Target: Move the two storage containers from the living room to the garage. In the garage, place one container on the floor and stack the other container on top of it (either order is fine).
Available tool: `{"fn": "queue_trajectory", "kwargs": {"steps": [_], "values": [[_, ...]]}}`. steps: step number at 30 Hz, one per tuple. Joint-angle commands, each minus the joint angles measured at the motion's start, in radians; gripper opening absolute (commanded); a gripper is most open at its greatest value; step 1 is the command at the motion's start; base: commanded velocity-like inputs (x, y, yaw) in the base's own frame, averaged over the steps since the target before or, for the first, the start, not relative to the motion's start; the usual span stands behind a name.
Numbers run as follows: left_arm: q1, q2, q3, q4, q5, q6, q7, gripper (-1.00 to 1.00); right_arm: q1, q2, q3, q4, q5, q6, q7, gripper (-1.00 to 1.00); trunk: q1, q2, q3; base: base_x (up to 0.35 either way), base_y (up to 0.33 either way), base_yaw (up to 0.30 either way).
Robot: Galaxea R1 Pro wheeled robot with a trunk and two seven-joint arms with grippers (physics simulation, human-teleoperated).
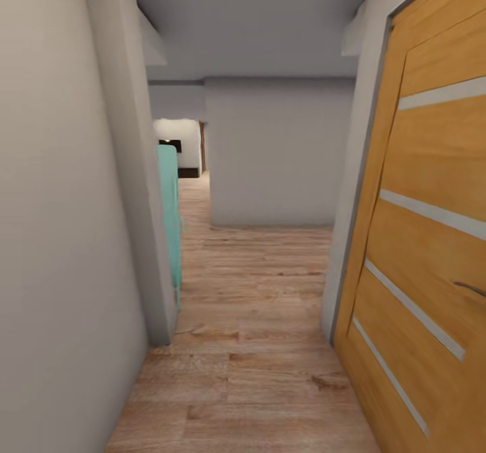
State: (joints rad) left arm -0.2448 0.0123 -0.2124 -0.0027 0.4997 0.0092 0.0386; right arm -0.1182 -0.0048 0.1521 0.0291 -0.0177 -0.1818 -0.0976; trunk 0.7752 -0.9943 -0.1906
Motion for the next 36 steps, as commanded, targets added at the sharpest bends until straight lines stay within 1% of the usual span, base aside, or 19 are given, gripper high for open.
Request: {"fn": "queue_trajectory", "kwargs": {"steps": [1,36], "values": [[-0.001,0.000,-0.008,0.000,0.009,0.001,0.003,1.00,-0.001,0.000,0.007,0.003,-0.002,-0.005,-0.003,1.00,0.001,-0.001,-0.001,0.322,-0.076,0.001],[-0.001,0.003,-0.010,0.000,0.010,0.010,0.003,1.00,-0.001,0.001,0.009,0.003,0.001,-0.004,-0.003,1.00,0.001,-0.001,-0.001,0.322,-0.004,0.000]]}}
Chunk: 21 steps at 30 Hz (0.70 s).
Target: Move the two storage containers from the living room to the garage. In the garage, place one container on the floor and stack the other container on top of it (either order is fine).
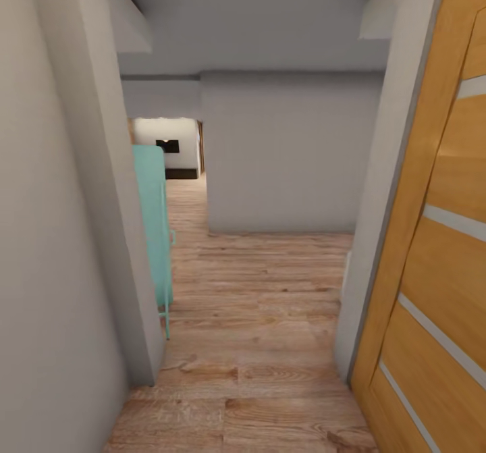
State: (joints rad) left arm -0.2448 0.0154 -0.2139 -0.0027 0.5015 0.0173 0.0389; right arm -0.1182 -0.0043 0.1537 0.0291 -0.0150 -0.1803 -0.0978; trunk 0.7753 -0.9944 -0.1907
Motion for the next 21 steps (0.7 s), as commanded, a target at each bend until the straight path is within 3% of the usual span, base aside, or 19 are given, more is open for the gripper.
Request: {"fn": "queue_trajectory", "kwargs": {"steps": [1,21], "values": [[-0.001,0.000,-0.008,0.000,0.008,0.002,0.003,1.00,-0.001,0.000,0.007,0.003,-0.002,-0.005,-0.003,1.00,0.001,-0.001,-0.001,0.322,0.000,0.000],[-0.001,0.000,-0.009,0.000,0.008,-0.003,0.003,1.00,-0.001,-0.002,0.007,0.003,-0.003,-0.005,-0.003,1.00,0.001,-0.001,-0.001,0.322,0.000,0.000]]}}
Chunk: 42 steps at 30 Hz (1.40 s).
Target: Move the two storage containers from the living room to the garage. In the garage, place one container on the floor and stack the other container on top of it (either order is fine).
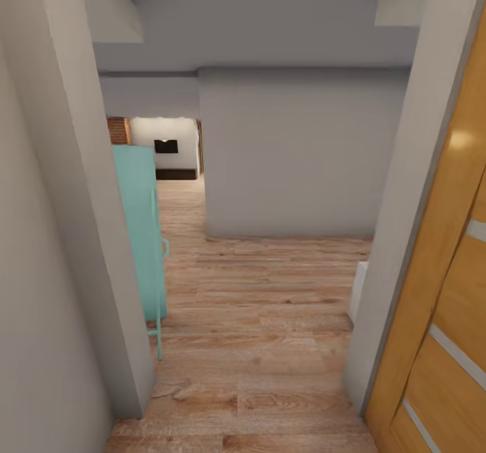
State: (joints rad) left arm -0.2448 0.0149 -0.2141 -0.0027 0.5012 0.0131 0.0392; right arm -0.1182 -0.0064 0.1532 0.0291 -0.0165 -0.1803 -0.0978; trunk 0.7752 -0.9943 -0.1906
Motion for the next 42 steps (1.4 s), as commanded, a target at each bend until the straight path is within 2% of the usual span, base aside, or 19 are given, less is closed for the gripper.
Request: {"fn": "queue_trajectory", "kwargs": {"steps": [1,23,42], "values": [[-0.001,0.000,-0.008,0.000,0.008,0.001,0.003,1.00,-0.001,0.000,0.007,0.003,-0.003,-0.006,-0.003,1.00,0.001,-0.001,-0.001,0.322,0.000,0.000],[-0.001,-0.001,-0.008,0.000,0.008,-0.001,0.002,1.00,-0.001,0.011,0.002,0.003,-0.003,-0.007,-0.002,1.00,0.001,-0.001,-0.001,0.322,0.000,0.000],[-0.001,-0.001,-0.010,0.000,0.008,-0.001,0.002,1.00,-0.001,0.005,0.005,0.003,-0.003,-0.006,-0.002,1.00,0.001,-0.001,-0.001,0.323,0.000,0.045]]}}
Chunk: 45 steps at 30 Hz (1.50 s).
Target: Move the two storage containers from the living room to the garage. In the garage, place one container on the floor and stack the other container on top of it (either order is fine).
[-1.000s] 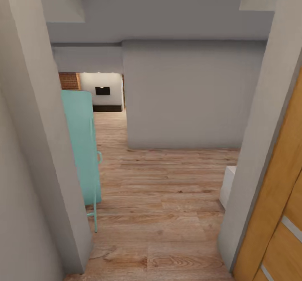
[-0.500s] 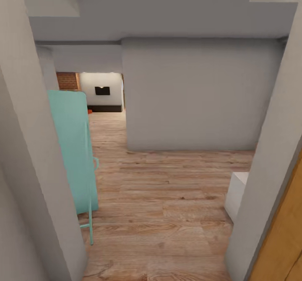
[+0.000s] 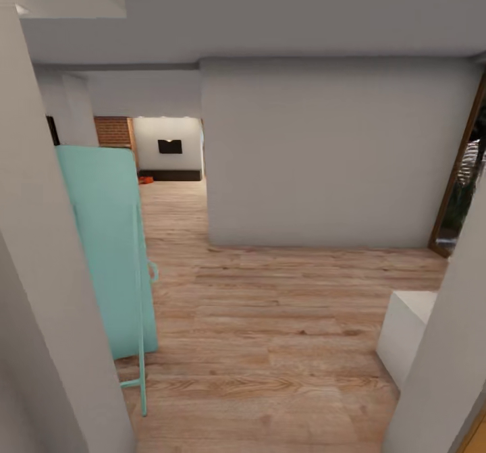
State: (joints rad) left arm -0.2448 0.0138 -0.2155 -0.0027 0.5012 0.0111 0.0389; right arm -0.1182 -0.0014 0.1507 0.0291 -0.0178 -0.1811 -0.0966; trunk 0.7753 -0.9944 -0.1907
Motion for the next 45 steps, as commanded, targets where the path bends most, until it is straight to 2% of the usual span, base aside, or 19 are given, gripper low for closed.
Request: {"fn": "queue_trajectory", "kwargs": {"steps": [1,11,45], "values": [[-0.001,0.000,-0.009,0.000,0.008,0.001,0.003,1.00,-0.001,0.001,0.007,0.003,-0.002,-0.005,-0.003,1.00,0.001,-0.001,-0.001,0.323,0.000,0.001],[-0.001,0.000,-0.009,0.000,0.008,0.000,0.003,1.00,-0.001,0.007,-0.003,0.003,-0.007,-0.006,-0.005,1.00,0.001,-0.001,-0.001,0.323,0.000,0.000],[-0.001,0.000,-0.007,0.000,0.008,0.006,0.003,1.00,-0.001,-0.001,0.007,0.003,-0.001,-0.006,-0.003,1.00,0.001,-0.001,-0.001,0.323,0.000,0.000]]}}
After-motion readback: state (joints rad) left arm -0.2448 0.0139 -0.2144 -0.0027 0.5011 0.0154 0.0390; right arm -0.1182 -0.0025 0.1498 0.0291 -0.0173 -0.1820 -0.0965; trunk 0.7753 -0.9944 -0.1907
